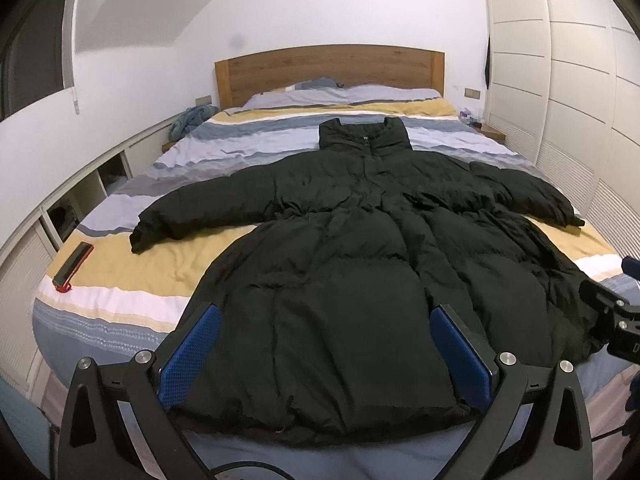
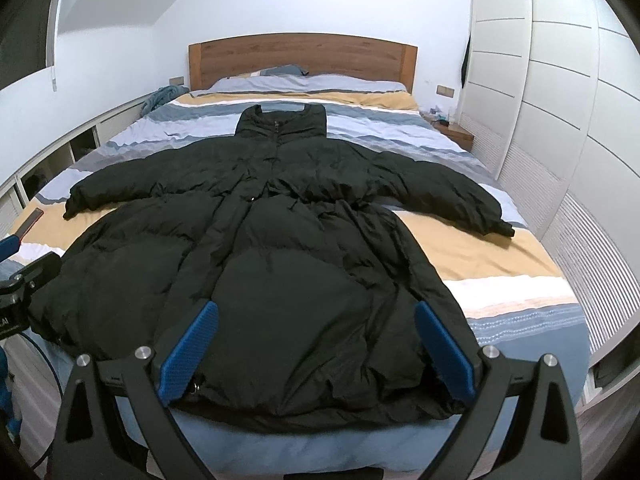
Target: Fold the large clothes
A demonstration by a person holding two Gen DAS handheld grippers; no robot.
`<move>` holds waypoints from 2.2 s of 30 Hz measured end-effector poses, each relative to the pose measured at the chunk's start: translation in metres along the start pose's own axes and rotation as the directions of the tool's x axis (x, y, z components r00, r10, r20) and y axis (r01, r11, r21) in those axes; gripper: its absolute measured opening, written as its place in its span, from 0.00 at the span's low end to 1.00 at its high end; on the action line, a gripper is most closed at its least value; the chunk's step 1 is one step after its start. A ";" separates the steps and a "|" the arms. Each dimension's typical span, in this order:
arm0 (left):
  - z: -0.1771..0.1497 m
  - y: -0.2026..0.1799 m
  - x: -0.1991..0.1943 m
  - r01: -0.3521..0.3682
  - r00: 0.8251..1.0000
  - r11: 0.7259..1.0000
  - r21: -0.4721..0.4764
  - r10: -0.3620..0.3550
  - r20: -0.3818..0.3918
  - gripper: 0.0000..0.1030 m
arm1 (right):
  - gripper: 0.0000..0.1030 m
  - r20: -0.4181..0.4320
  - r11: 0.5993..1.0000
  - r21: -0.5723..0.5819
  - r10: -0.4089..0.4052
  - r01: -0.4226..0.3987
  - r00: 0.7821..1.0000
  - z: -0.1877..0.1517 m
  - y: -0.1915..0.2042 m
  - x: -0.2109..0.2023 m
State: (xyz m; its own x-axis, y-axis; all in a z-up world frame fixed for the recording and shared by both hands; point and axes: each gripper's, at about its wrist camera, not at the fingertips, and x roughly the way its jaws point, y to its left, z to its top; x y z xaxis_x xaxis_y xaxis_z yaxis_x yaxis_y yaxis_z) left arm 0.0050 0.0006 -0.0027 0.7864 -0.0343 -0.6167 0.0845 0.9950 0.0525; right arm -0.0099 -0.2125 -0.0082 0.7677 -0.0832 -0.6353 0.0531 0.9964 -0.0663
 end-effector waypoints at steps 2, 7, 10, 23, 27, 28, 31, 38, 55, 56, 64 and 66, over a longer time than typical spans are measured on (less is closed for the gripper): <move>-0.001 0.002 0.001 0.000 1.000 1.000 0.001 0.000 -0.006 0.99 | 0.97 0.001 1.000 -0.007 -0.013 0.013 1.000 0.001 0.003 -0.001; -0.003 0.002 0.008 -0.011 0.999 1.000 0.013 0.011 -0.040 1.00 | 0.97 -0.001 1.000 -0.015 -0.016 0.016 1.000 0.002 0.006 -0.003; 0.000 -0.001 0.008 -0.040 0.998 0.999 0.024 0.041 -0.045 0.99 | 0.97 -0.019 0.999 -0.026 -0.029 0.028 0.999 0.006 0.007 -0.002; 0.045 0.006 0.006 -0.106 0.994 0.994 0.017 0.105 0.011 1.00 | 0.97 0.021 0.999 -0.042 -0.025 0.025 0.999 0.058 0.005 -0.005; 0.058 0.009 0.008 -0.130 0.991 0.991 0.011 0.130 0.036 1.00 | 0.97 0.016 0.999 -0.047 -0.020 0.021 1.000 0.070 0.005 -0.002; 0.062 0.009 0.008 -0.134 0.990 0.991 0.010 0.134 0.042 1.00 | 0.97 0.015 0.999 -0.050 -0.021 0.022 1.000 0.072 0.007 -0.001; 0.072 0.010 0.010 -0.126 0.991 0.992 0.009 0.126 0.054 0.99 | 0.97 0.013 0.998 -0.058 -0.019 0.020 1.000 0.077 0.008 0.003; 0.092 0.008 0.019 -0.118 0.991 0.992 0.042 0.115 0.074 0.99 | 0.97 0.004 0.999 -0.049 -0.008 0.008 1.000 0.093 0.004 0.021; 0.168 0.032 0.096 -0.163 0.986 0.986 0.033 0.164 -0.013 0.99 | 0.97 -0.004 0.994 0.109 -0.009 0.010 1.000 0.162 -0.053 0.113; 0.170 0.033 0.103 -0.170 0.985 0.985 0.034 0.171 -0.023 0.99 | 0.97 -0.010 0.990 0.142 -0.018 0.019 1.000 0.167 -0.066 0.124; 0.186 0.049 0.156 -0.222 0.972 0.975 0.020 0.223 -0.072 0.99 | 0.97 -0.077 0.909 0.415 0.000 0.032 0.997 0.168 -0.160 0.206; 0.188 0.053 0.172 -0.227 0.969 0.974 0.012 0.227 -0.092 0.99 | 0.97 -0.105 0.860 0.508 0.015 0.041 0.994 0.157 -0.189 0.229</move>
State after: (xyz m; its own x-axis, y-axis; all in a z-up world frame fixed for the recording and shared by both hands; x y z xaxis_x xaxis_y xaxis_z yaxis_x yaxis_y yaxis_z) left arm 0.2595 0.0302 0.0419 0.7256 0.2017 -0.6579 -0.0890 0.9756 0.2009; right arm 0.2558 -0.4175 -0.0207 0.6970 -0.0697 -0.7137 0.4017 0.8624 0.3081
